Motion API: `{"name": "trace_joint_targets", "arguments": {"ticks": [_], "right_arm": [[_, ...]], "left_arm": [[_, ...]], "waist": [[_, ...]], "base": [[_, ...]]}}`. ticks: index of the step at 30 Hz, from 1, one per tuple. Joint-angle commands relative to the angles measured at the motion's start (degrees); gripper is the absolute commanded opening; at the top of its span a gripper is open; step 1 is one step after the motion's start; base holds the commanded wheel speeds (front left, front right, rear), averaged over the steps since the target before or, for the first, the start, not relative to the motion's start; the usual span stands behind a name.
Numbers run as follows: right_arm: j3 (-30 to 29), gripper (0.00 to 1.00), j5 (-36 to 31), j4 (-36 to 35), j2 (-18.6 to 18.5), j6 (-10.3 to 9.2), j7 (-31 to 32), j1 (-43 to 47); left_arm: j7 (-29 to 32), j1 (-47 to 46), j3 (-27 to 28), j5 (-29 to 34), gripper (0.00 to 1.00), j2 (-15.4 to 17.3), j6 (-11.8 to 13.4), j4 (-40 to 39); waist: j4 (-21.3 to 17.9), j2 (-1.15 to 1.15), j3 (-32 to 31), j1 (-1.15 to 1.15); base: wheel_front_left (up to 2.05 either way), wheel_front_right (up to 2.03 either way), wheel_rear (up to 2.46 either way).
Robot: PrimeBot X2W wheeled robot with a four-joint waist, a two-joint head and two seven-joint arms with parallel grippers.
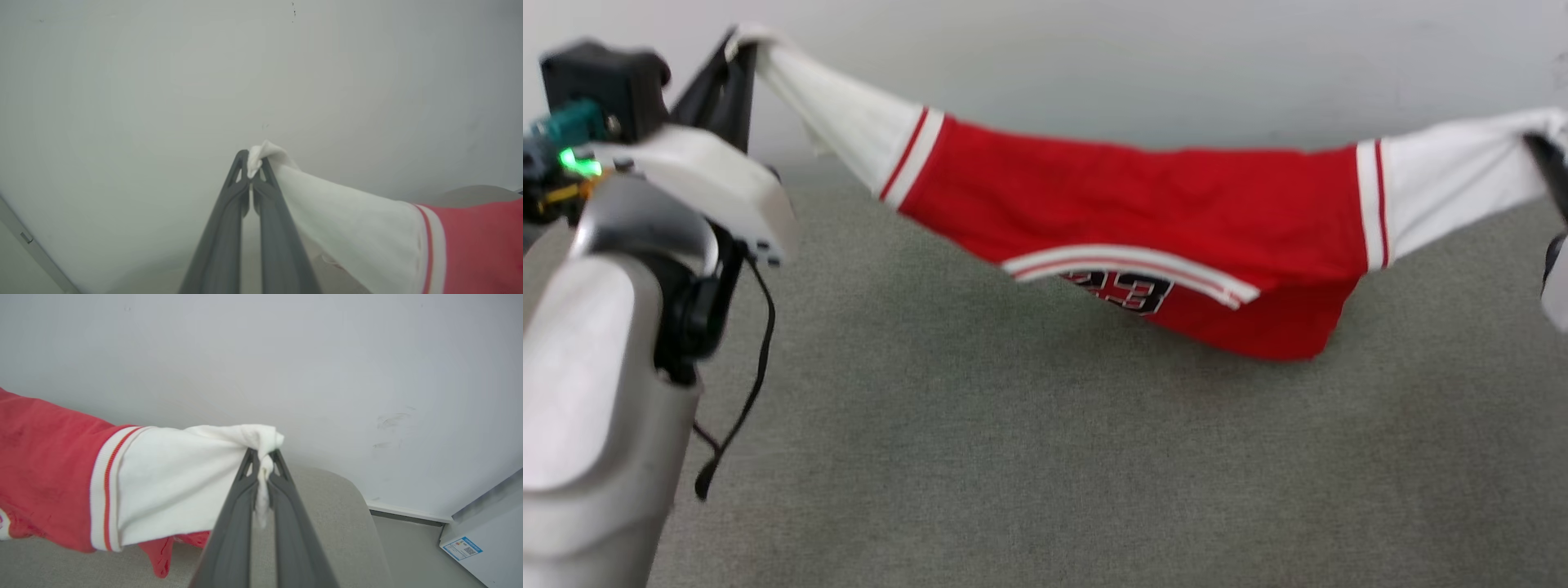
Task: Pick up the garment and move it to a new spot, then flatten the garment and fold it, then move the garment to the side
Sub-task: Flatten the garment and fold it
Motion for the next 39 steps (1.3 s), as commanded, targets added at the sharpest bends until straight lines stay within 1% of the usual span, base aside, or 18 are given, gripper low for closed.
{"name": "trace_joint_targets", "arguments": {"ticks": [1,11,15,19,23,29,39], "right_arm": [[0.5,0.0,-0.1,1.5,-0.3,-0.05,-1.3,-3.5],[4.6,0.0,-1.5,12.1,-0.8,-0.05,-11.3,-27.1],[6.1,0.0,-2.0,16.4,-1.4,-0.06,-16.3,-36.1],[8.0,0.0,-2.5,21.0,-1.3,-0.05,-20.9,-43.6],[9.6,0.0,-2.7,24.3,-1.2,-0.06,-25.2,-50.5],[12.5,0.0,-1.9,27.8,-0.9,-0.06,-29.0,-58.0],[17.9,0.0,1.0,32.9,0.1,-0.06,-32.8,-63.6]], "left_arm": [[-1.0,-3.2,0.3,0.1,0.0,-0.6,-0.4,1.6],[-8.4,-24.3,1.3,0.8,0.0,-2.7,-3.1,14.7],[-11.2,-33.5,0.8,2.2,0.0,-2.8,-4.2,20.3],[-15.0,-40.3,0.8,3.4,0.0,-3.1,-4.5,25.1],[-17.5,-46.7,1.1,4.2,0.0,-2.8,-4.3,27.1],[-18.7,-52.7,0.7,5.0,0.0,-2.6,-4.4,28.3],[-19.8,-54.6,0.2,4.4,0.0,-3.7,-3.8,30.1]], "waist": [[0.3,0.0,1.7,0.0],[0.3,0.0,11.8,0.0],[0.3,0.0,16.0,0.0],[0.0,0.0,19.6,0.0],[-0.5,0.0,23.2,0.0],[-0.9,0.0,28.8,0.0],[-0.6,0.0,37.7,0.0]], "base": [[0.0,0.0,0.0],[0.0,0.0,0.0],[0.0,0.0,0.0],[0.0,0.0,0.0],[0.0,0.0,0.0],[0.0,0.0,0.0],[0.0,0.0,0.0]]}}
